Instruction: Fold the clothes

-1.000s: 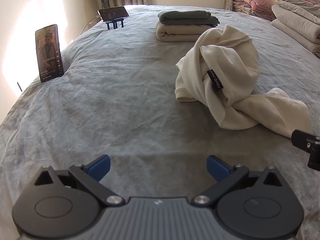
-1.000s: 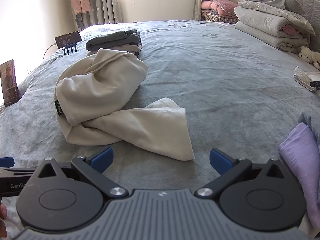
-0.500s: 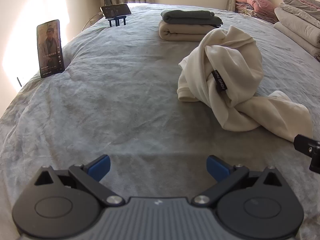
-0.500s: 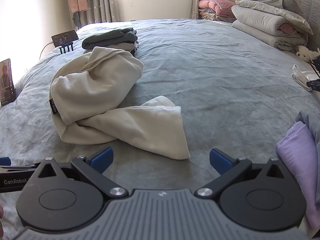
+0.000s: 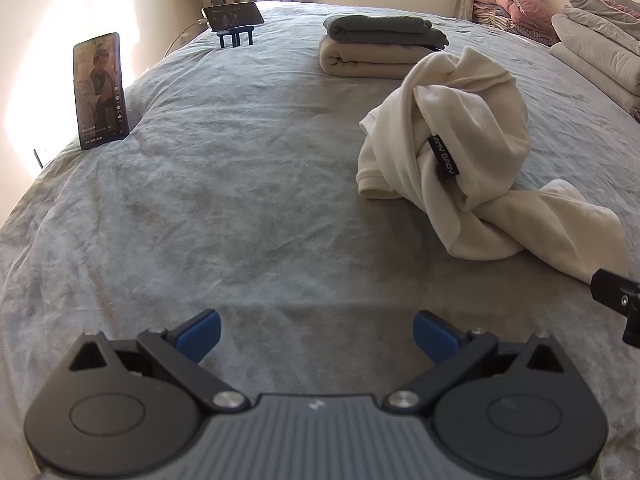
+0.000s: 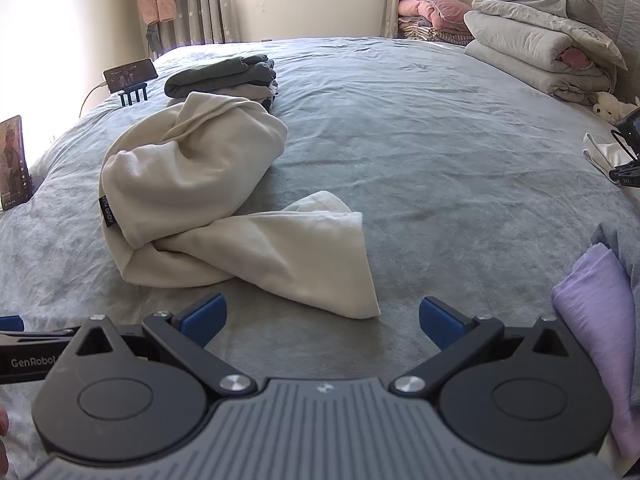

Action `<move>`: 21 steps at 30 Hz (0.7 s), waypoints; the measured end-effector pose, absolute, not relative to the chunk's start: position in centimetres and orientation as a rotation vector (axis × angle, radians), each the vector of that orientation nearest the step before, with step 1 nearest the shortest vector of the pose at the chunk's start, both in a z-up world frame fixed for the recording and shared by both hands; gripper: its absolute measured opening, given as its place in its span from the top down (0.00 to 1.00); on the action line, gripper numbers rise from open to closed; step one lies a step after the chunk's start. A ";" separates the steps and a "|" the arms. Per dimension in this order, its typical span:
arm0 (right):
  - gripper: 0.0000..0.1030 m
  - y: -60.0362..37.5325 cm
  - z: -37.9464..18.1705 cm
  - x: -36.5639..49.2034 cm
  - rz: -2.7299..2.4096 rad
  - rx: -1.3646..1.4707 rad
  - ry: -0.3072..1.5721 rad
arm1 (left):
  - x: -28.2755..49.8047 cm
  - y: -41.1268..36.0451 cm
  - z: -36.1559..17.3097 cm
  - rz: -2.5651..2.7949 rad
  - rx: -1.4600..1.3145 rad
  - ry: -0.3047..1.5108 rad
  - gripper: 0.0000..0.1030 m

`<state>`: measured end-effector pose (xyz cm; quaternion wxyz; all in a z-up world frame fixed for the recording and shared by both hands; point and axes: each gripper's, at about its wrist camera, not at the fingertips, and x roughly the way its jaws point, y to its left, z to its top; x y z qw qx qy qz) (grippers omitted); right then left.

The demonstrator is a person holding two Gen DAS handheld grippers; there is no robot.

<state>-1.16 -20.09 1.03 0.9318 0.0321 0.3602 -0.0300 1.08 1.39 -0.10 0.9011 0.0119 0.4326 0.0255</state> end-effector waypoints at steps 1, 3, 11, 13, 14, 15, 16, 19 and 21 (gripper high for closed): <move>0.00 -20.1 1.0 -1.2 -0.061 0.065 0.738 | 1.1 1.4 -0.1 0.053 0.025 0.895 0.00; 0.00 -20.1 1.0 -1.1 -0.061 0.064 0.740 | 1.2 1.4 -0.1 0.054 0.024 0.896 0.00; 0.00 -20.0 0.9 -1.0 -0.061 0.062 0.746 | 1.3 1.5 -0.1 0.055 0.024 0.896 0.00; 0.00 -20.1 0.8 -1.0 -0.061 0.063 0.748 | 1.2 1.5 -0.1 0.057 0.023 0.895 0.00; 0.00 -20.1 0.8 -1.0 -0.061 0.062 0.749 | 1.2 1.5 -0.1 0.057 0.022 0.894 0.00; 0.00 -20.0 0.8 -1.0 -0.061 0.061 0.749 | 1.2 1.5 -0.1 0.059 0.022 0.894 0.00; 0.00 -20.0 0.8 -1.0 -0.061 0.060 0.750 | 1.2 1.5 -0.2 0.059 0.022 0.894 0.00; 0.00 -20.0 0.7 -0.9 -0.061 0.058 0.752 | 1.2 1.5 -0.2 0.060 0.022 0.894 0.00; 0.00 -20.0 0.7 -1.0 -0.061 0.057 0.753 | 1.2 1.5 -0.2 0.060 0.022 0.894 0.00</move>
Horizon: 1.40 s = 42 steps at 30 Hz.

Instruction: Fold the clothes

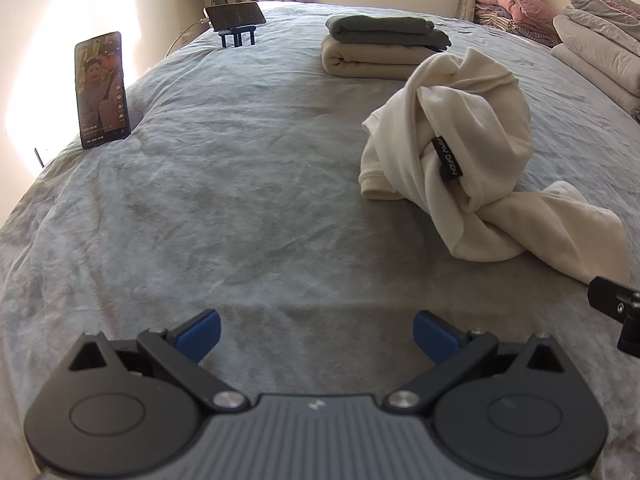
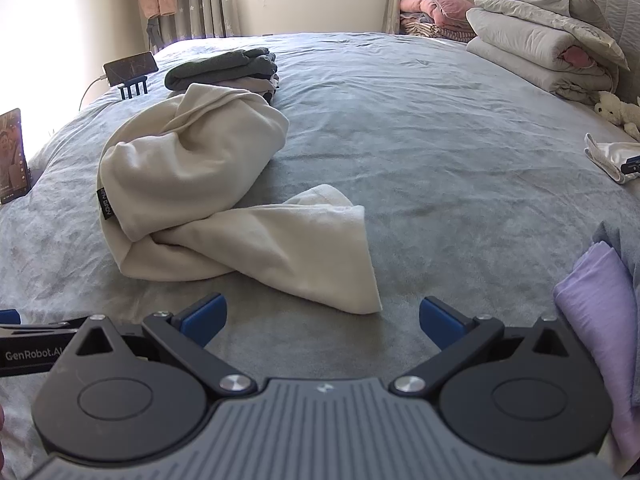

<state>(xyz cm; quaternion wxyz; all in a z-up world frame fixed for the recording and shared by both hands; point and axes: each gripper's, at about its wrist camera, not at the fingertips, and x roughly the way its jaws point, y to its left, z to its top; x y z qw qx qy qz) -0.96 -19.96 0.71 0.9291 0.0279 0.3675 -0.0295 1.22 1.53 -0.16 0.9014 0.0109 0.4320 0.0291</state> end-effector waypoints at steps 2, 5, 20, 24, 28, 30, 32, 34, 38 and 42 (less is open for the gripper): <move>0.00 -19.9 0.7 -0.9 -0.060 0.056 0.754 | 1.2 1.5 -0.2 0.059 0.024 0.894 0.00; 0.00 -19.9 0.6 -0.9 -0.060 0.055 0.756 | 1.2 1.6 -0.2 0.059 0.025 0.895 0.00; 0.00 -19.8 0.4 -0.8 -0.060 0.049 0.768 | 1.2 1.5 -0.2 0.071 0.039 0.890 0.00; 0.00 -19.8 0.3 -0.8 -0.061 0.047 0.771 | 1.2 1.5 -0.2 0.075 0.043 0.891 0.00; 0.00 -19.8 0.2 -0.7 -0.065 0.047 0.773 | 1.1 1.5 0.0 0.078 0.050 0.884 0.00; 0.00 -19.8 0.1 -0.7 -0.069 0.047 0.775 | 1.0 1.5 0.1 0.080 0.053 0.877 0.00; 0.00 -19.7 0.1 -0.6 -0.069 0.055 0.774 | 1.0 1.6 0.4 0.083 0.055 0.869 0.00; 0.00 -19.7 0.0 -0.6 -0.063 0.070 0.773 | 0.9 1.9 0.6 0.085 0.051 0.863 0.00; 0.00 -19.4 0.0 0.4 -0.057 0.088 0.788 | 1.4 3.1 1.0 0.104 0.028 0.853 0.00; 0.00 -18.8 0.8 1.7 -0.057 0.094 0.788 | 2.0 4.5 0.9 0.138 0.010 0.851 0.00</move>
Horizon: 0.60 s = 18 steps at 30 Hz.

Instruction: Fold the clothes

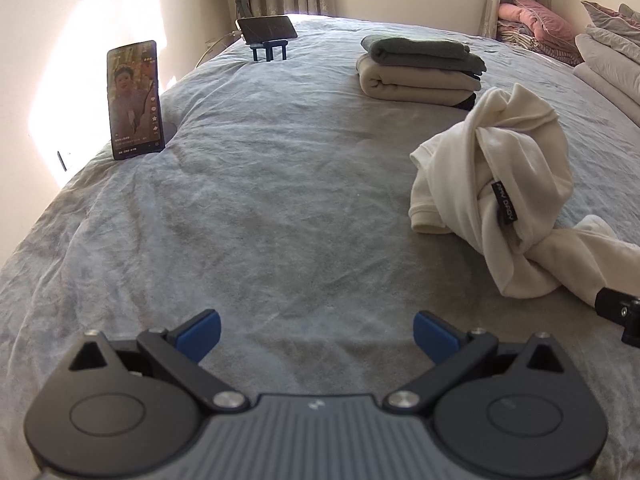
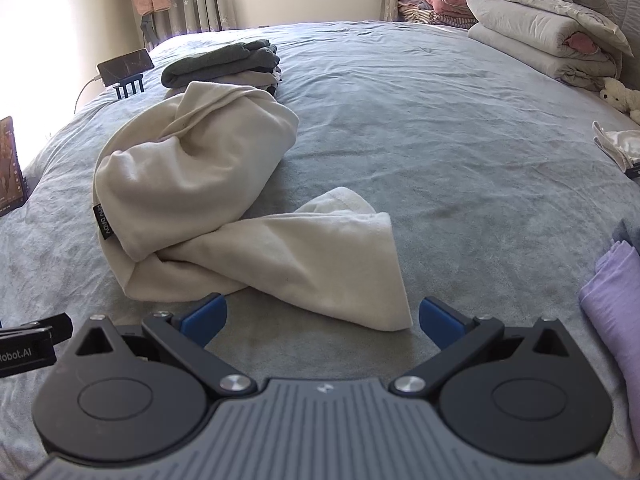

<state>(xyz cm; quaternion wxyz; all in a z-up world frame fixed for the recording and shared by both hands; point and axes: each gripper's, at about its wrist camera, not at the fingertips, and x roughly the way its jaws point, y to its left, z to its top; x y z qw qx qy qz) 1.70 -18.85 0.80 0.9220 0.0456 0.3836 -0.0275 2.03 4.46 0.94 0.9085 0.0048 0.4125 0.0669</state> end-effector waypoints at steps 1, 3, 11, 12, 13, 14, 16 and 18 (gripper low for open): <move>0.00 -18.7 1.0 2.1 -0.053 0.094 0.789 | 2.3 4.7 0.8 0.144 0.006 0.856 0.00; 0.00 -18.5 1.2 2.9 -0.047 0.091 0.795 | 2.8 5.1 0.4 0.155 -0.001 0.868 0.00; 0.00 -18.1 -0.6 7.3 -0.041 0.076 0.890 | 4.3 5.4 -1.3 0.176 0.043 0.915 0.00; 0.00 -18.1 -1.3 7.8 -0.040 0.081 0.913 | 4.4 5.4 -1.5 0.174 0.045 0.915 0.00; 0.00 -18.2 -1.6 7.7 -0.035 0.087 0.908 | 4.4 5.4 -1.6 0.171 0.047 0.915 0.00; 0.00 -18.4 -1.9 7.7 -0.029 0.094 0.903 | 4.4 5.4 -1.7 0.169 0.049 0.914 0.00; 0.00 -18.4 -2.2 7.4 -0.017 0.089 0.889 | 4.4 5.3 -1.8 0.165 0.056 0.911 0.00; 0.00 -18.4 -2.4 7.0 -0.003 0.079 0.866 | 4.3 5.2 -2.0 0.159 0.068 0.903 0.00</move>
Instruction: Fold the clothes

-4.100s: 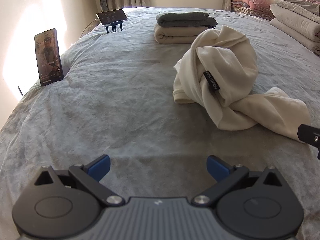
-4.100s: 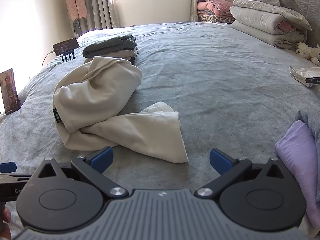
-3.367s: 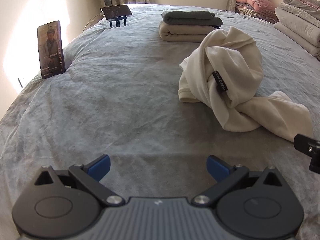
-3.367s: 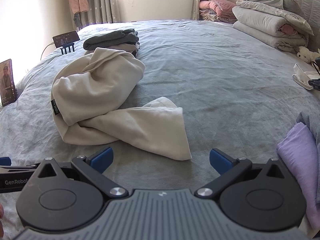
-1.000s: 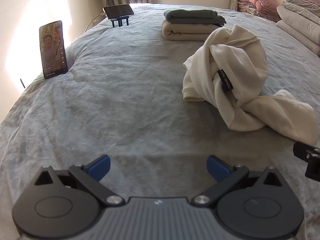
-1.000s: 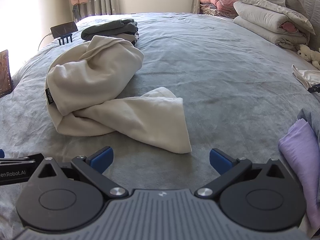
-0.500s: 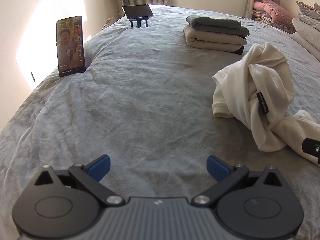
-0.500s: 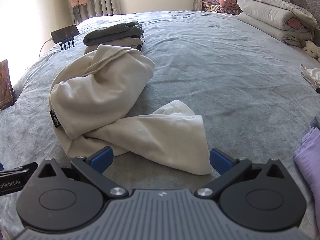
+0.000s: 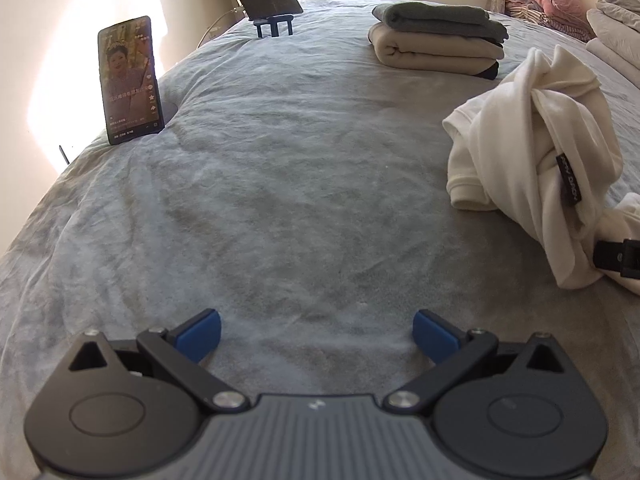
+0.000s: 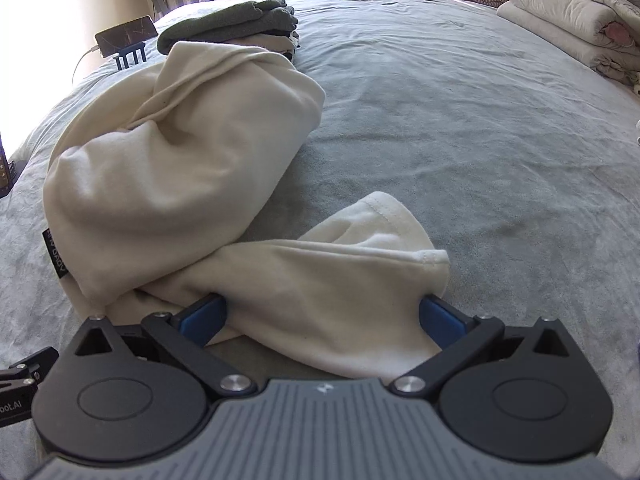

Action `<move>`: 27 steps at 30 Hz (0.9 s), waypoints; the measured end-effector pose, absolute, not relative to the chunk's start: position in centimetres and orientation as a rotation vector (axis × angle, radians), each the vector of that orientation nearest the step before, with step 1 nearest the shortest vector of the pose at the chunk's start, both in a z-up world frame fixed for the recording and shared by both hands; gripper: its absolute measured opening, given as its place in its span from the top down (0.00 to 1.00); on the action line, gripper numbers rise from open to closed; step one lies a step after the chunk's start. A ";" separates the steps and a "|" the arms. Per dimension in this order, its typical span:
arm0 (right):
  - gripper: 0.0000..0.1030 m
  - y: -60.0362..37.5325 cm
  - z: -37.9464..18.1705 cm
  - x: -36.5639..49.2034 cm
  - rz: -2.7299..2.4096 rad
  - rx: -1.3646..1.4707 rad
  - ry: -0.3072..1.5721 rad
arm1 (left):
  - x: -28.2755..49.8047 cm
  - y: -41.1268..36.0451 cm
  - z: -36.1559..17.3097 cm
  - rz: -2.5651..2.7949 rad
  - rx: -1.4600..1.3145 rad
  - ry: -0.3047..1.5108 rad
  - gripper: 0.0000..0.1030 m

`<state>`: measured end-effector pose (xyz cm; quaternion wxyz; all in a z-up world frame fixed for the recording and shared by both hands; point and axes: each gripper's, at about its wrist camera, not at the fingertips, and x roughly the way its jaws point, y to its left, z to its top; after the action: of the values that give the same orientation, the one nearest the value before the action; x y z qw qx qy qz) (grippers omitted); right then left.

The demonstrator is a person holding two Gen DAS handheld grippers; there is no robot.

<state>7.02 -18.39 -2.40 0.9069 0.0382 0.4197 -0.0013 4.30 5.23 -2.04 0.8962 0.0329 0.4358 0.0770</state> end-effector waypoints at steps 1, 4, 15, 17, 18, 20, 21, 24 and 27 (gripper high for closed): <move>0.00 -18.4 -2.5 6.8 0.004 0.077 0.850 | 4.2 5.1 -2.1 0.152 0.083 0.894 0.00; 0.00 -18.2 -3.0 5.9 0.022 0.052 0.797 | 4.2 5.0 -2.3 0.122 0.124 0.875 0.00; 0.00 -18.0 -0.8 4.3 0.139 0.088 0.666 | 3.9 6.1 -2.0 0.064 0.063 0.839 0.00; 0.05 -17.8 0.3 3.7 0.174 0.109 0.609 | 3.8 6.3 -1.8 0.053 0.029 0.836 0.00; 0.08 -17.7 0.7 3.5 0.192 0.119 0.591 | 3.8 6.4 -1.6 0.044 0.010 0.835 0.00; 0.12 -17.6 1.1 3.5 0.231 0.153 0.579 | 3.7 6.5 -1.3 0.015 -0.028 0.833 0.00; 0.17 -17.5 1.3 3.6 0.253 0.172 0.575 | 3.7 6.4 -1.2 0.001 -0.044 0.830 0.00; 0.25 -16.8 1.5 3.6 0.304 0.186 0.573 | 3.5 6.3 -0.8 0.006 -0.046 0.814 0.00; 0.36 -15.9 1.6 3.6 0.343 0.184 0.565 | 3.5 6.5 -0.7 0.038 -0.039 0.796 0.01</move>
<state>3.57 -15.87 1.63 0.9417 0.0900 0.2772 0.1680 3.46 6.54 -0.68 0.9214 -0.0192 0.3876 0.0183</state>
